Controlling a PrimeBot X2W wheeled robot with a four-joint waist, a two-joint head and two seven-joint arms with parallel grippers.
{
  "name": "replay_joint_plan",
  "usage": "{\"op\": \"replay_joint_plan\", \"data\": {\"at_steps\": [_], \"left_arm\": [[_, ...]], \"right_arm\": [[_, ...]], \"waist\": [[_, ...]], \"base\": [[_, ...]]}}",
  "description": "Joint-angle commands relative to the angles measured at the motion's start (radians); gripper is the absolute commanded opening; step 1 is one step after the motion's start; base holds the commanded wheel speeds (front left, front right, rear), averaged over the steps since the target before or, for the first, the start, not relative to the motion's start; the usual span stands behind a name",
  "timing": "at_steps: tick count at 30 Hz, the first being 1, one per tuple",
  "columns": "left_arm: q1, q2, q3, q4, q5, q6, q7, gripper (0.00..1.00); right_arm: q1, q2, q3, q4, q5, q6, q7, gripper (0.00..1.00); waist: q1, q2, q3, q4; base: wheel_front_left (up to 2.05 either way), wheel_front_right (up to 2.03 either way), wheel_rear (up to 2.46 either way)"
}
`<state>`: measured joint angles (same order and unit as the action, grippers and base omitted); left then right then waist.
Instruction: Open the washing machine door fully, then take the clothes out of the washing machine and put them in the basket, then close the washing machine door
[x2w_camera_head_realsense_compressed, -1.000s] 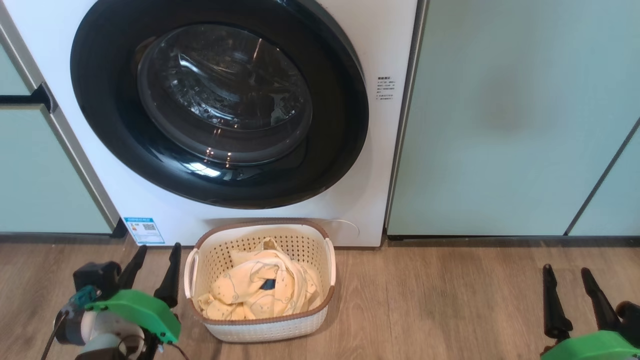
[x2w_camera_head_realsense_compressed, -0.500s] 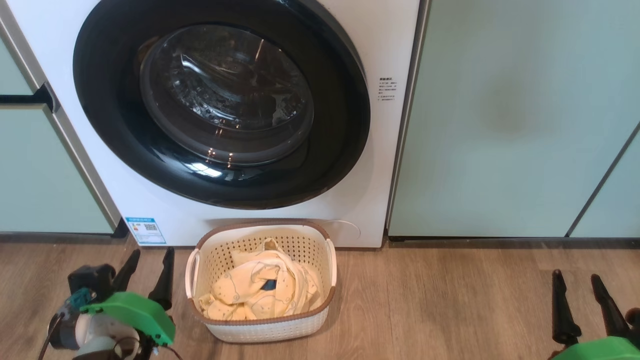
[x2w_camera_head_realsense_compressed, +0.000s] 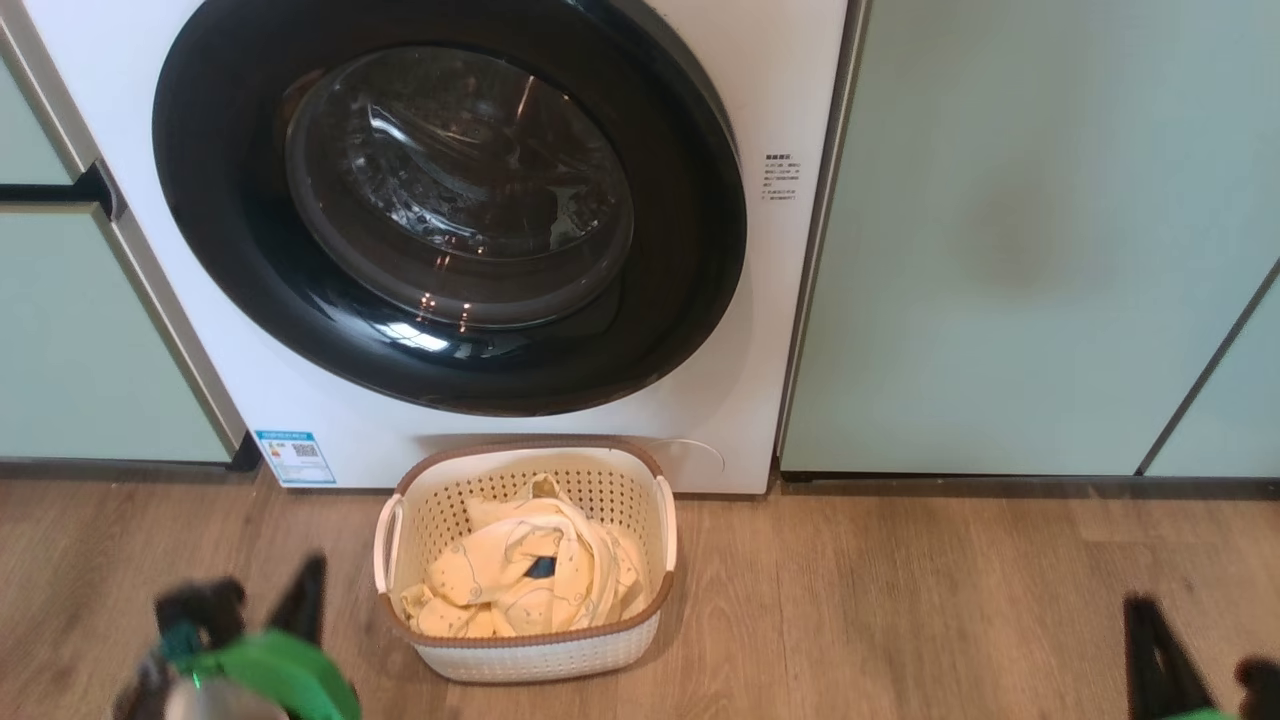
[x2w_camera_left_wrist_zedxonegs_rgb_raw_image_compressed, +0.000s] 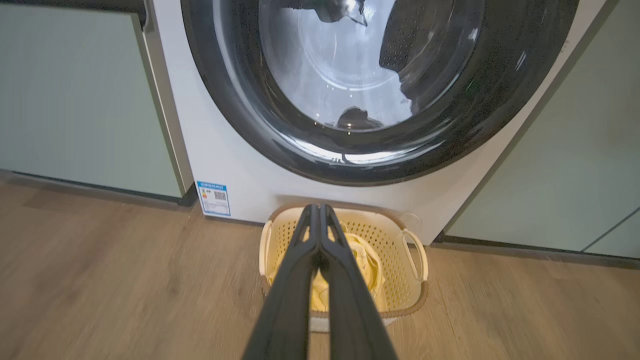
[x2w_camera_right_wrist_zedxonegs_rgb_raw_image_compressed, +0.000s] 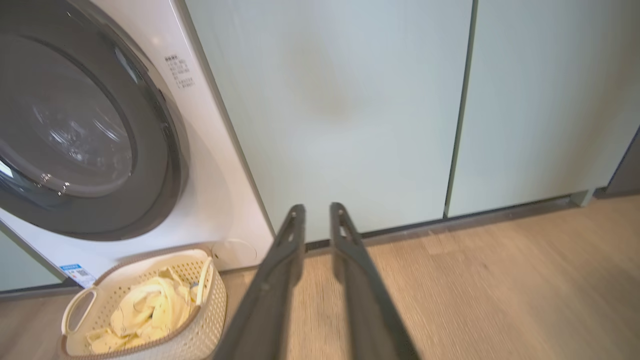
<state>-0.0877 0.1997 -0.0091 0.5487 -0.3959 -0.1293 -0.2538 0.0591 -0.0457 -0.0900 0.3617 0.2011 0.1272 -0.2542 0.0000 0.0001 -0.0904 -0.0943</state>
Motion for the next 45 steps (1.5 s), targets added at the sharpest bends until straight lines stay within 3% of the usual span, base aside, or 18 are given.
{"op": "replay_joint_plan", "data": {"at_steps": [1, 45], "left_arm": [[0.009, -0.006, -0.001, 0.008, -0.001, 0.000, 0.000, 0.00], [0.004, -0.057, 0.041, -0.095, -0.414, 0.000, 0.126, 0.00]], "right_arm": [[0.005, 0.000, 0.000, 0.009, 0.001, 0.000, 0.001, 0.00], [-0.050, -0.001, -0.008, -0.029, 0.481, 0.001, 0.126, 0.00]], "waist": [[0.0000, -0.0001, 0.000, 0.000], [0.0000, -0.0001, 0.032, 0.032]], "base": [[0.00, 0.00, 0.00], [0.00, 0.00, 0.00]]}}
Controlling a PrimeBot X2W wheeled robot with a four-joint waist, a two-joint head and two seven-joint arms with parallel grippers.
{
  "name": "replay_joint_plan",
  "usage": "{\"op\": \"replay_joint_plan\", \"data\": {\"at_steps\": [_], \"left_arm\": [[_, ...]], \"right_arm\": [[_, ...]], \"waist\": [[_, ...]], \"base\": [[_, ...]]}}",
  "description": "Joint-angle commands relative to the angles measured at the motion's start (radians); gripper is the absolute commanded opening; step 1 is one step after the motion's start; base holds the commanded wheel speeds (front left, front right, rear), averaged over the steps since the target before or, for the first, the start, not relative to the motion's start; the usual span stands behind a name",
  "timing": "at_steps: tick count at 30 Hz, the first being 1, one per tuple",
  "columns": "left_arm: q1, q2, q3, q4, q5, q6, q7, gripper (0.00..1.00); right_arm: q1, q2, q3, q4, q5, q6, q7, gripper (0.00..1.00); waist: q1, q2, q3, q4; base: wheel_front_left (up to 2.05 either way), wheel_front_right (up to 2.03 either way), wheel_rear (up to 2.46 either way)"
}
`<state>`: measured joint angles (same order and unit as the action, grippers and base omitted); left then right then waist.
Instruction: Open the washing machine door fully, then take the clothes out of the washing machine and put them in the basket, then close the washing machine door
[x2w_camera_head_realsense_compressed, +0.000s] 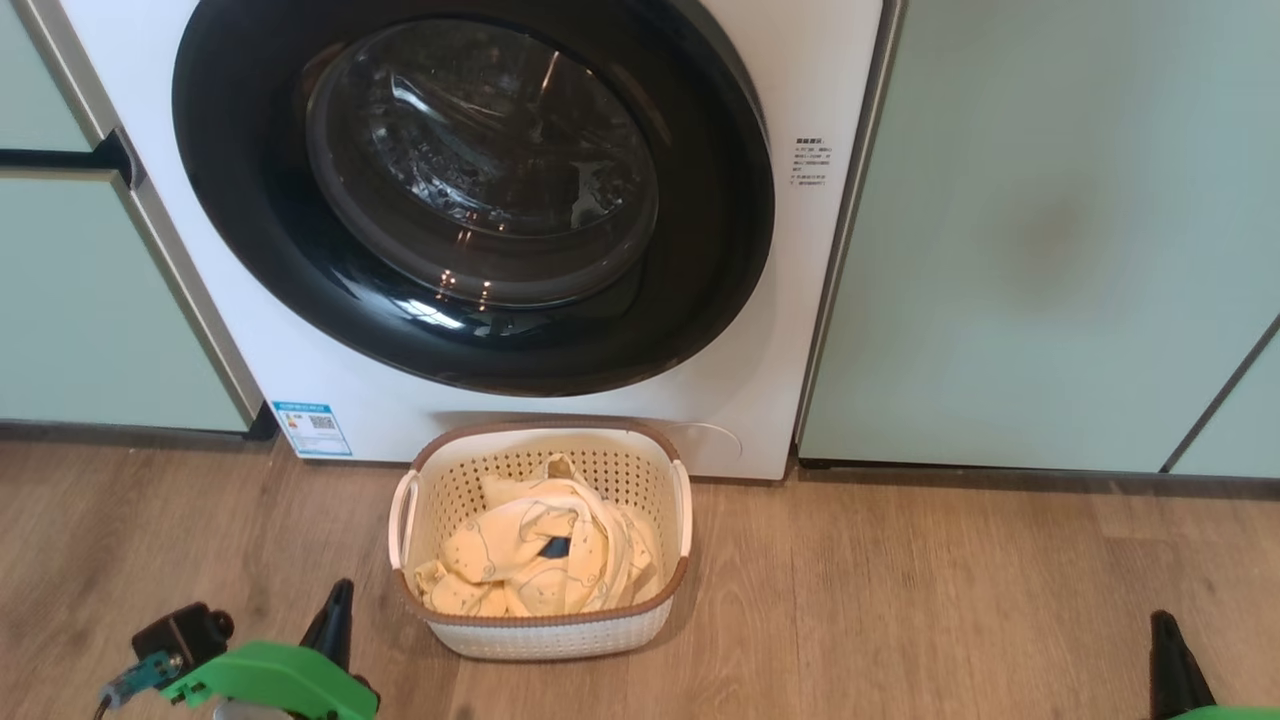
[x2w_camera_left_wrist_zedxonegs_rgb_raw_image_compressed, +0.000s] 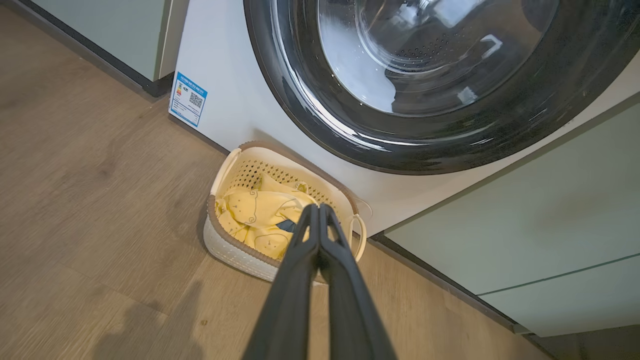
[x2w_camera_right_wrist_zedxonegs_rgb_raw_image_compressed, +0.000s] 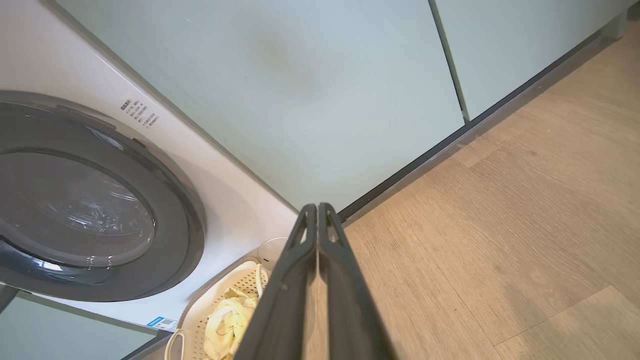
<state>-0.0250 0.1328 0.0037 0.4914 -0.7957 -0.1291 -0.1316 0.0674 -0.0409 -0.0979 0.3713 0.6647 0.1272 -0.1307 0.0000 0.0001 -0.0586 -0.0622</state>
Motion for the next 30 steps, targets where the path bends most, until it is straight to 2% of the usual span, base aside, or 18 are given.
{"op": "replay_joint_plan", "data": {"at_steps": [1, 30], "left_arm": [[-0.059, 0.009, 0.030, -0.040, -0.024, -0.001, 0.007, 0.00], [-0.068, -0.024, 0.059, -0.114, -0.305, -0.001, 0.092, 0.00]], "right_arm": [[-0.060, -0.006, 0.000, -0.040, 0.029, 0.001, 0.005, 0.00], [-0.101, -0.007, -0.006, -0.071, 0.355, 0.002, 0.090, 0.00]], "waist": [[0.0000, -0.0001, 0.001, 0.001], [0.0000, -0.0001, 0.023, 0.023]], "base": [[0.00, 0.00, 0.00], [0.00, 0.00, 0.00]]}}
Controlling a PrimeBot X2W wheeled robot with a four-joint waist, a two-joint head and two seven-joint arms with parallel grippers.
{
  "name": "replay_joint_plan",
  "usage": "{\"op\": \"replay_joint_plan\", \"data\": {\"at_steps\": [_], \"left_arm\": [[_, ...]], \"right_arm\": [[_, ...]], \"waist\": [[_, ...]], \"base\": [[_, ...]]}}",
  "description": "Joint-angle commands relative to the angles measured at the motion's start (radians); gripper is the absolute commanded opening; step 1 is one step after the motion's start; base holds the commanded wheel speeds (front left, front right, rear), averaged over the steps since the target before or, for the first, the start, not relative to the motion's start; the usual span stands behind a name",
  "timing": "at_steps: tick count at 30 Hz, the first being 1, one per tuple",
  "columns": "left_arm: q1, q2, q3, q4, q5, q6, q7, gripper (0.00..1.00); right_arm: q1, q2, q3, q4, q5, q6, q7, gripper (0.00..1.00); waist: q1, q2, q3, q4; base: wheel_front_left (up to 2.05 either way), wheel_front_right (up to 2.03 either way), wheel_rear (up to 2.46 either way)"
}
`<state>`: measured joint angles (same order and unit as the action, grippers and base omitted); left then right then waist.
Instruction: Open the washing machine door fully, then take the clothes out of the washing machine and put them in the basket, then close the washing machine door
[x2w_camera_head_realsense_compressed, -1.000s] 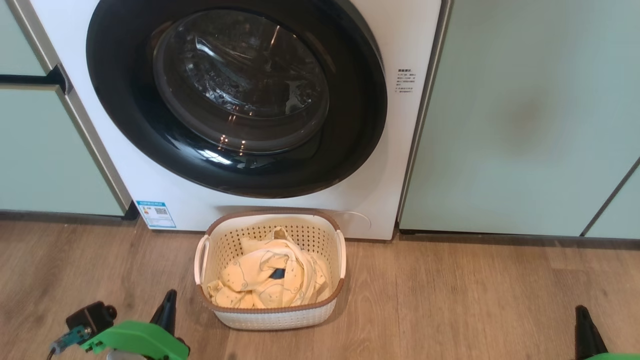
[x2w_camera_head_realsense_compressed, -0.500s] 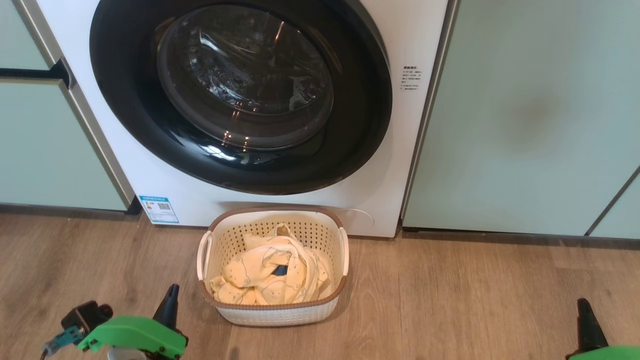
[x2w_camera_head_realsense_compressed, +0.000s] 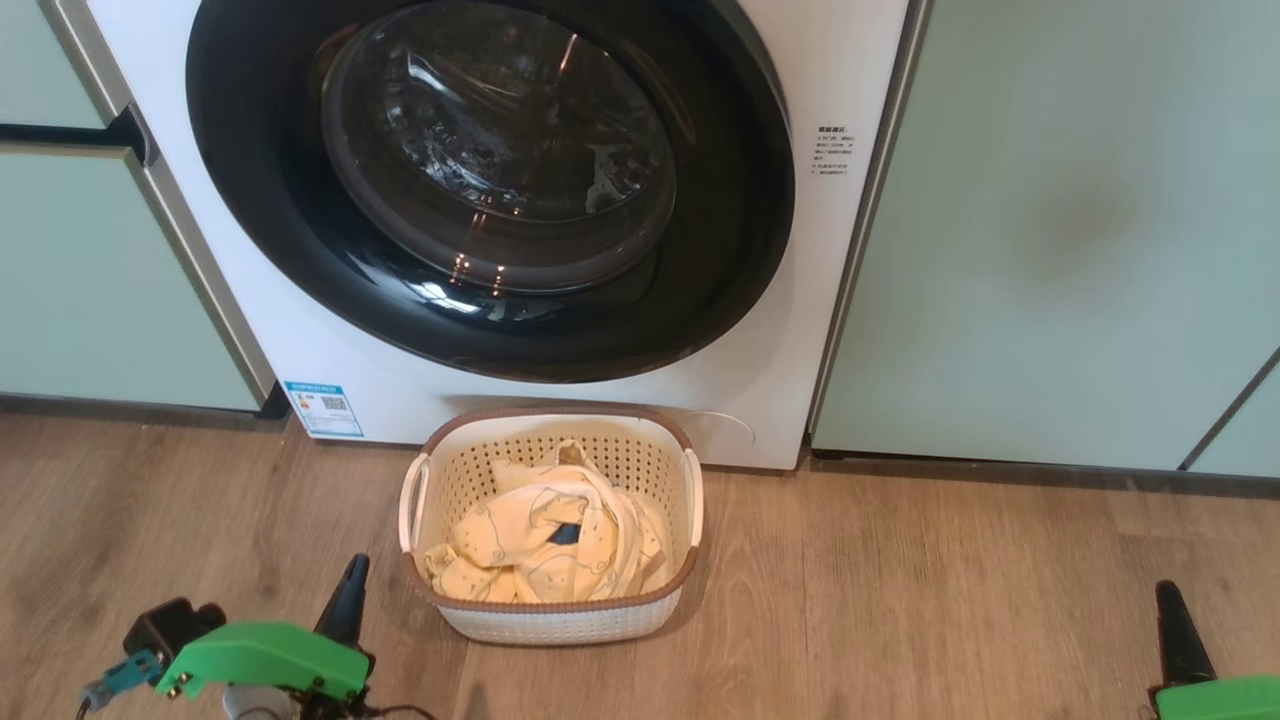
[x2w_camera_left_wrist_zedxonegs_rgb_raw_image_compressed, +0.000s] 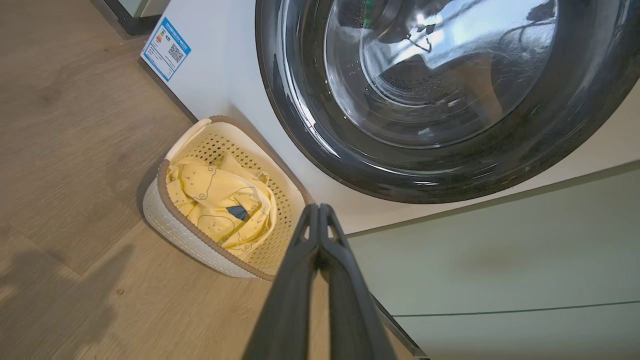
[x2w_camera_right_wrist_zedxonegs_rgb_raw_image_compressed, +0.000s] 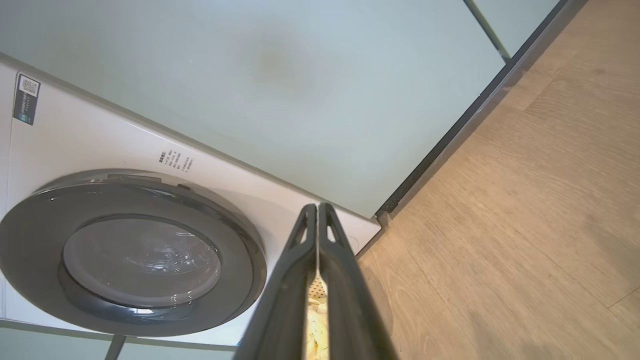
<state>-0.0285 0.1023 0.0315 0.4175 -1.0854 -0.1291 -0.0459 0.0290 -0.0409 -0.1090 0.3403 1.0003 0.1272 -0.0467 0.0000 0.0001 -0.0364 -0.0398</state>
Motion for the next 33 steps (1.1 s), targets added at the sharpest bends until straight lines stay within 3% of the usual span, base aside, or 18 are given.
{"op": "replay_joint_plan", "data": {"at_steps": [1, 33], "left_arm": [[-0.065, 0.005, 0.032, -0.042, -0.025, -0.001, 0.009, 0.00], [-0.074, -0.030, 0.063, -0.124, -0.335, -0.001, 0.103, 0.00]], "right_arm": [[-0.064, -0.007, 0.005, -0.041, 0.031, 0.002, 0.009, 0.00], [-0.110, -0.009, -0.001, -0.075, 0.391, 0.003, 0.103, 0.00]], "waist": [[0.0000, -0.0001, 0.001, 0.001], [0.0000, -0.0001, 0.025, 0.025]], "base": [[0.00, 0.00, 0.00], [0.00, 0.00, 0.00]]}}
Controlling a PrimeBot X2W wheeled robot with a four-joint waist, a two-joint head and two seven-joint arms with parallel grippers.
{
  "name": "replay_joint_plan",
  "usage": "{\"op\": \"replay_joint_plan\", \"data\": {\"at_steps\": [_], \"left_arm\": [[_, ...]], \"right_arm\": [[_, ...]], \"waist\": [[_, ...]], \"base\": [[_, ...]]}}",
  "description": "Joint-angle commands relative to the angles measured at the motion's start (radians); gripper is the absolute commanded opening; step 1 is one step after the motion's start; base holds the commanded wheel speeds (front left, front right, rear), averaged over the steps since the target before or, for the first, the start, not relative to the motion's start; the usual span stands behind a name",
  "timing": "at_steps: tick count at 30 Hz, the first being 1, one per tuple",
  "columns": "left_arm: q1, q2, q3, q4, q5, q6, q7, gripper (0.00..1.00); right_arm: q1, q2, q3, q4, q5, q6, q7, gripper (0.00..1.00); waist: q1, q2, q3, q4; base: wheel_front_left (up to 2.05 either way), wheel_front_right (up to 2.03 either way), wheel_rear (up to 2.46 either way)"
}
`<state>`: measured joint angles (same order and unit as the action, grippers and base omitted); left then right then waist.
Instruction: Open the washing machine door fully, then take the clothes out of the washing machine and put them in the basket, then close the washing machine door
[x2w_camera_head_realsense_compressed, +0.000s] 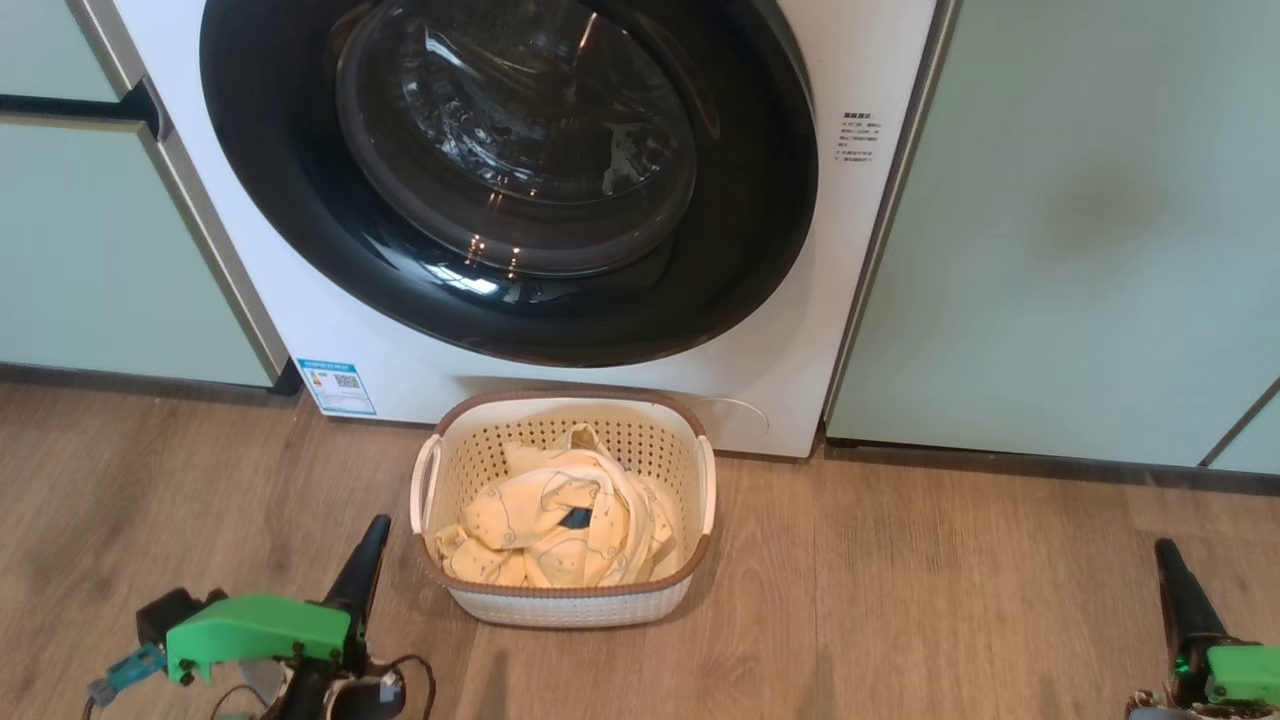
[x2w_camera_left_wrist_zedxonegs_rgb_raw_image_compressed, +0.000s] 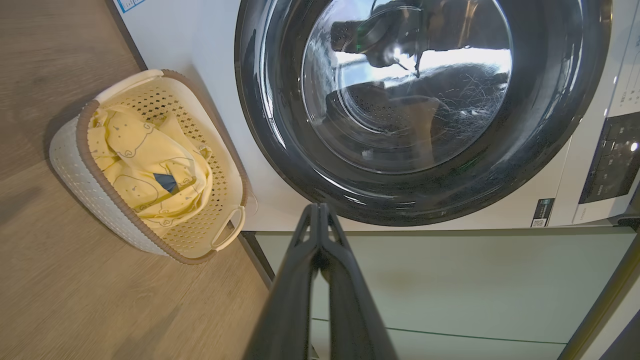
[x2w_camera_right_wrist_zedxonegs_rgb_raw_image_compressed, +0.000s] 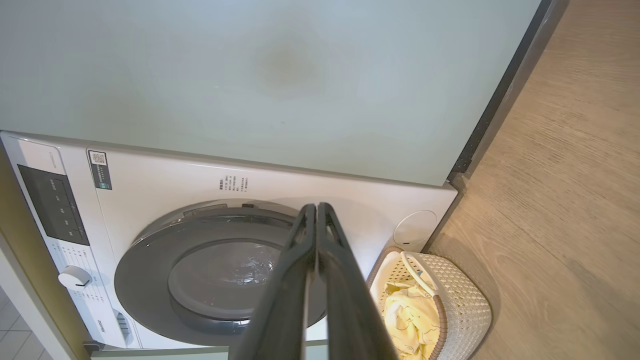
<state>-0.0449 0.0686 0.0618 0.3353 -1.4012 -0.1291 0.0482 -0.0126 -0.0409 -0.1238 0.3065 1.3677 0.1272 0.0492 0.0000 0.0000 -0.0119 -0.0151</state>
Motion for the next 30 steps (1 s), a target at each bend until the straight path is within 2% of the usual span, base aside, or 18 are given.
{"op": "replay_joint_plan", "data": {"at_steps": [1, 18, 30], "left_arm": [[-0.058, 0.002, 0.034, -0.044, -0.029, -0.001, 0.012, 0.00], [-0.063, -0.018, 0.052, -0.089, -0.204, -0.002, 0.064, 0.00], [-0.063, -0.018, 0.052, -0.090, -0.207, -0.002, 0.065, 0.00]], "right_arm": [[-0.069, -0.009, 0.014, -0.042, 0.035, 0.003, 0.010, 0.00], [-0.095, -0.009, 0.010, -0.061, 0.237, 0.003, 0.063, 0.00], [-0.095, -0.009, 0.010, -0.062, 0.241, 0.003, 0.064, 0.00]], "waist": [[0.0000, 0.0000, 0.001, 0.001], [0.0000, 0.0000, 0.015, 0.015], [0.0000, 0.0000, 0.015, 0.015]], "base": [[0.00, 0.00, 0.00], [0.00, 0.00, 0.00], [0.00, 0.00, 0.00]]}}
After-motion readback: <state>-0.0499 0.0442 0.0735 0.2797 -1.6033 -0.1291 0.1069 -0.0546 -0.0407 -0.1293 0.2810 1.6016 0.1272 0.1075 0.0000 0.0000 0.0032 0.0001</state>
